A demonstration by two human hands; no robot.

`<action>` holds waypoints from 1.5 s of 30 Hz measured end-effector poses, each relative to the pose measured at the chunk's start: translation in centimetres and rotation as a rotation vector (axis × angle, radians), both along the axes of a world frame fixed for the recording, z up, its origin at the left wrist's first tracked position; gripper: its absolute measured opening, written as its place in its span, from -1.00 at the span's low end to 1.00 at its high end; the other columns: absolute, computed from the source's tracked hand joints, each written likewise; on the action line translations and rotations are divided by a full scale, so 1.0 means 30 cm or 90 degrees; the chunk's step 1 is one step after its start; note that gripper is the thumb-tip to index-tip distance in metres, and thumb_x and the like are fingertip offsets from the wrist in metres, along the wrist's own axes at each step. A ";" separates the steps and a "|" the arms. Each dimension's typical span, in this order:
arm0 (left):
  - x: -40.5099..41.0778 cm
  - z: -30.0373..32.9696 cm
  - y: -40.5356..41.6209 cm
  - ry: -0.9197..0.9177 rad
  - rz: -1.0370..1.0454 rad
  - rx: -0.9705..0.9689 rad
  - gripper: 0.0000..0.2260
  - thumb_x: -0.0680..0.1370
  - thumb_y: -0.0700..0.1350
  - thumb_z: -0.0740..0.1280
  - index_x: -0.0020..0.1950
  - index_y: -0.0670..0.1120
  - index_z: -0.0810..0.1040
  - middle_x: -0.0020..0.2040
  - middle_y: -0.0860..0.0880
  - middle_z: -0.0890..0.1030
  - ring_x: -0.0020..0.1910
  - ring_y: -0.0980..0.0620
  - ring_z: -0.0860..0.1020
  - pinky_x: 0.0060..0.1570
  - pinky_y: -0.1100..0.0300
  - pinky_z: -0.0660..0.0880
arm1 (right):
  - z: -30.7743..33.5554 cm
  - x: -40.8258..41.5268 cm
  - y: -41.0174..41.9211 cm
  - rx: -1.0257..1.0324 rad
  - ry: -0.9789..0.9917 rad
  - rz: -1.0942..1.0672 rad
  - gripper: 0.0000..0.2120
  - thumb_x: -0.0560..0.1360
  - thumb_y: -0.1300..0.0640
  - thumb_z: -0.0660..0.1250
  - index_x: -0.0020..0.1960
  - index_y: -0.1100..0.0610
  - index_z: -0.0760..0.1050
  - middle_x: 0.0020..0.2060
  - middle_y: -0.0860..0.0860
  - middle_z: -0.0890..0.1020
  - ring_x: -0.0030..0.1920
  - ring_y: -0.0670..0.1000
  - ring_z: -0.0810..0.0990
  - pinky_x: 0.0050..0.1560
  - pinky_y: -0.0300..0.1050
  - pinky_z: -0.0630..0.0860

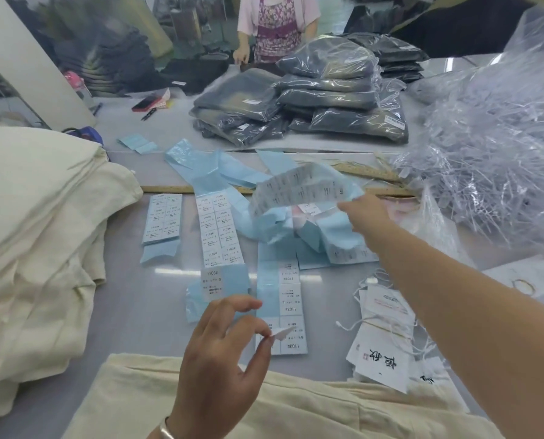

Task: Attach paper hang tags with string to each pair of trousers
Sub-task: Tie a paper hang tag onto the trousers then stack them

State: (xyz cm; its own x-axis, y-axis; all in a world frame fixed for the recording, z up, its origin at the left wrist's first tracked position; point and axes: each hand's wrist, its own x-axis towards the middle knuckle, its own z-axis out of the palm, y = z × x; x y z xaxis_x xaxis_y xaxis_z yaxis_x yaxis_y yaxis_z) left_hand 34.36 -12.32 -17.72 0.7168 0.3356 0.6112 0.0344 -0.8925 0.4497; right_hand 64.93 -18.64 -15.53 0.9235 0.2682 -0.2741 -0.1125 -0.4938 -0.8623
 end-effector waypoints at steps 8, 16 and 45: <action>0.002 0.017 -0.040 0.048 -0.008 -0.063 -0.87 0.47 -0.01 0.35 -0.18 -0.04 0.61 0.06 0.06 0.54 0.09 0.15 0.48 0.08 0.32 0.42 | -0.116 -0.289 -0.197 -0.006 -0.117 0.095 -0.86 0.50 0.21 0.30 0.03 0.07 0.53 -0.12 -0.03 0.59 -0.13 0.04 0.61 -0.13 -0.10 0.47; 0.031 -0.033 -0.166 0.163 0.013 -0.424 -0.81 0.43 -0.26 0.48 -0.25 0.02 0.59 -0.01 0.11 0.61 0.04 0.19 0.57 0.02 0.22 0.54 | -0.187 -0.520 -0.681 0.042 -0.132 -0.121 -0.72 0.44 0.34 0.32 -0.24 -0.03 0.58 -0.42 -0.06 0.62 -0.41 -0.06 0.59 -0.31 -0.16 0.52; -0.013 -0.026 -0.350 0.062 -0.078 -1.105 -0.86 0.39 -0.08 0.28 -0.31 -0.13 0.51 -0.14 -0.14 0.64 -0.15 -0.03 0.58 -0.12 0.10 0.39 | -0.182 -0.511 -0.641 -0.375 -0.746 0.397 -0.71 -0.03 0.30 0.60 -0.49 0.08 0.52 -0.50 -0.01 0.50 -0.41 0.07 0.53 -0.46 -0.20 0.41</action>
